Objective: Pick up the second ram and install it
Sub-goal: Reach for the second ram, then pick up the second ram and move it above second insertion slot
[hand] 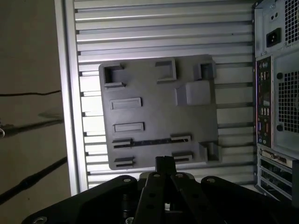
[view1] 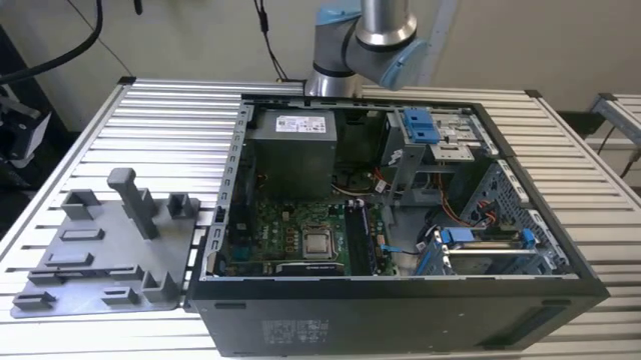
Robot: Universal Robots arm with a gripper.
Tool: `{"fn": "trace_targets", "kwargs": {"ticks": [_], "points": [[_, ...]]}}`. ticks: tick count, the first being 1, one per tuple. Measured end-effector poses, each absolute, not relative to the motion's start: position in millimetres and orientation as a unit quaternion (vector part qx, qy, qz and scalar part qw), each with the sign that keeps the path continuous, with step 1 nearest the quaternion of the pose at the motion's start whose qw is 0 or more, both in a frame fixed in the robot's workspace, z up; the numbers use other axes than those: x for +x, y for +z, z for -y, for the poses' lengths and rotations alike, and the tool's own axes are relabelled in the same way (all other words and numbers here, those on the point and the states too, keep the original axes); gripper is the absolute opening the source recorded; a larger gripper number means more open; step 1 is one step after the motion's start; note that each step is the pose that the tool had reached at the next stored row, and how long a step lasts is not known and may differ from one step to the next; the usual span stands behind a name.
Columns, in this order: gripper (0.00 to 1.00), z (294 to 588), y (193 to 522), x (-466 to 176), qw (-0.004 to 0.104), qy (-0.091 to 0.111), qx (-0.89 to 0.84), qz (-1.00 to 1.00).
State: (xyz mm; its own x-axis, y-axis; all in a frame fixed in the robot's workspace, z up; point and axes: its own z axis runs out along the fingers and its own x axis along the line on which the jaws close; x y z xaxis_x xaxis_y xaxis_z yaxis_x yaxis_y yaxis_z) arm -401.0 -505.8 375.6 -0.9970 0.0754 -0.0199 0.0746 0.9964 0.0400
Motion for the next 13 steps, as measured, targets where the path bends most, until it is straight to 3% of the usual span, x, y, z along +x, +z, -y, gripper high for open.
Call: {"fn": "trace_targets", "kwargs": {"ticks": [13], "points": [[0.11,506.8,375.5,-401.0,0.011,0.02,0.038,-0.999]]}}
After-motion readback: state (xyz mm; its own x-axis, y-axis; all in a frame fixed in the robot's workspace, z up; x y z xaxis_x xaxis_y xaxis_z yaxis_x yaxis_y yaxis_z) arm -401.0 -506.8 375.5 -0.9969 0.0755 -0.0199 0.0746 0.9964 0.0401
